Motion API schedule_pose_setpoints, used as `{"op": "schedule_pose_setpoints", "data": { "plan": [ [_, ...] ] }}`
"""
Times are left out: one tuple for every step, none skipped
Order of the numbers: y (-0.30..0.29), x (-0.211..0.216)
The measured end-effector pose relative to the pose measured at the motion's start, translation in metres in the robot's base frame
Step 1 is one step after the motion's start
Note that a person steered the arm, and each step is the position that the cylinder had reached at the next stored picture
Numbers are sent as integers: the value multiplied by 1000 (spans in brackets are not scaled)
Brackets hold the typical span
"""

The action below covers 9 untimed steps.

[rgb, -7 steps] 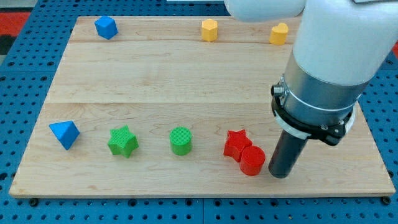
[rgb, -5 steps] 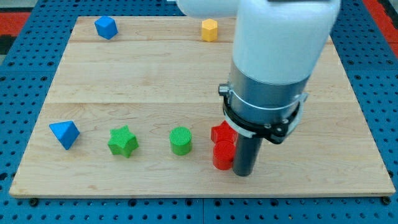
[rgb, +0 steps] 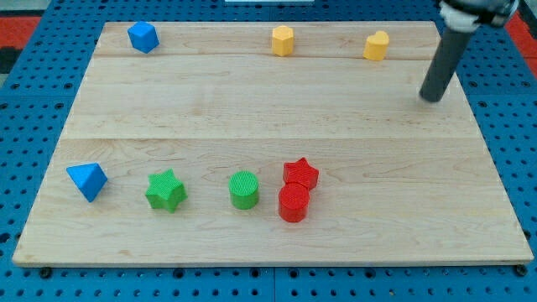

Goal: Push the yellow heart into the top of the red star

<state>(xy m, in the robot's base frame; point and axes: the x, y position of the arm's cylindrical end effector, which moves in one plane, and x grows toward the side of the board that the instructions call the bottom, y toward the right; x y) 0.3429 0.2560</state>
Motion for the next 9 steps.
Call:
{"op": "schedule_pose_setpoints", "data": {
  "plan": [
    [12, -56],
    [-5, -98],
    [-61, -106],
    [-128, -93],
    [-159, -43],
    [-202, -1],
    [-210, 67],
    [-196, 64],
    [-187, 55]
  ]
}}
